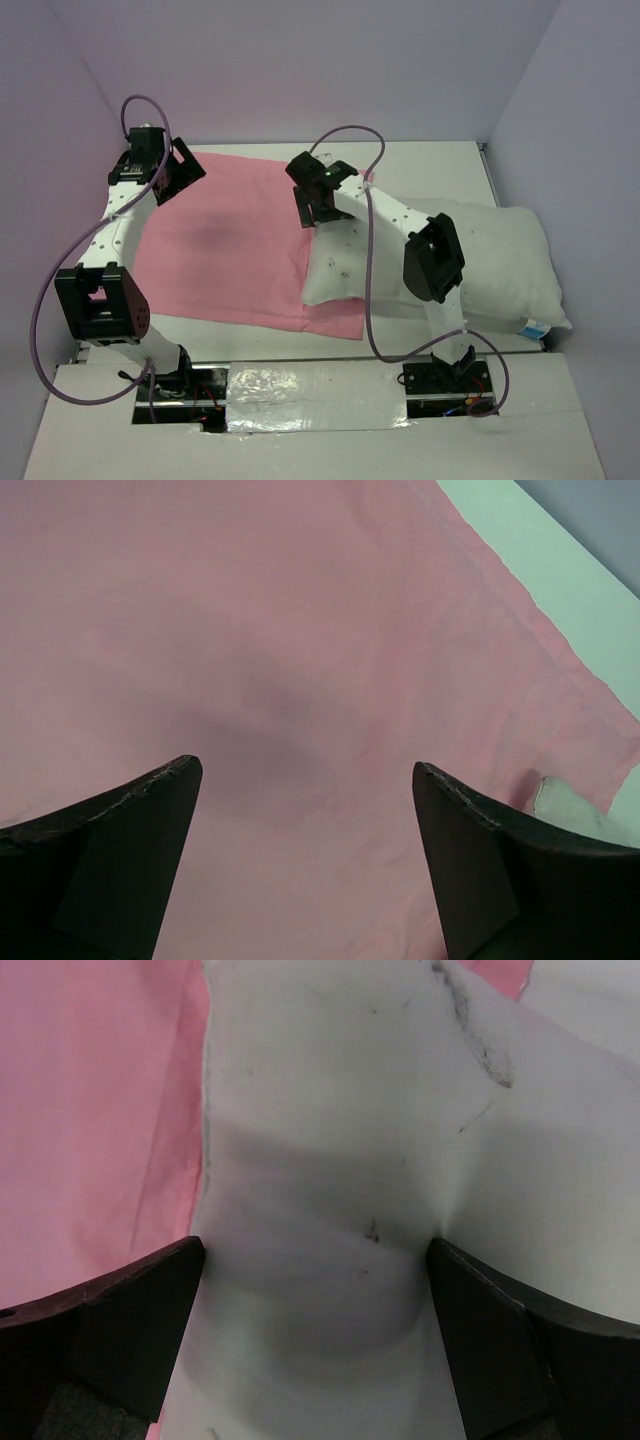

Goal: Put the pillow into the pillowcase

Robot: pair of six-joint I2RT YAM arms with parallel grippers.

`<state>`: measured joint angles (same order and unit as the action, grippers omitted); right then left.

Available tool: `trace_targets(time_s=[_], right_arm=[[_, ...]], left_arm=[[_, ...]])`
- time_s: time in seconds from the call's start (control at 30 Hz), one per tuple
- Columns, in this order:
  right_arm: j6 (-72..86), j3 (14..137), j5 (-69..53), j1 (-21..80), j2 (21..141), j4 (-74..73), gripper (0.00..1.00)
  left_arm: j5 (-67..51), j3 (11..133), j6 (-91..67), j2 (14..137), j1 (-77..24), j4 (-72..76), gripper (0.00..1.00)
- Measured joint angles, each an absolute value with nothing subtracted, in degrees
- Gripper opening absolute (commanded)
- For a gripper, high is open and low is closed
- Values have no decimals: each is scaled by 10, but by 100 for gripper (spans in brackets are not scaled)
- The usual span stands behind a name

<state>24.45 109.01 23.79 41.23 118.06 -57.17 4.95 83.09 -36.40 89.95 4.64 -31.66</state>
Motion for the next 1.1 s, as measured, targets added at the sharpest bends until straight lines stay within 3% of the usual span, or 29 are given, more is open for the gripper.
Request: trace_targets(time_s=[0.6,1.1], right_arm=[[239,1019,327,432,1188,-539,100],[90,1131,285,417,1162,-513,100]], left_arm=[[57,831,-364,900,38,-322,99],[60,833,-364,901,38,-322,99]])
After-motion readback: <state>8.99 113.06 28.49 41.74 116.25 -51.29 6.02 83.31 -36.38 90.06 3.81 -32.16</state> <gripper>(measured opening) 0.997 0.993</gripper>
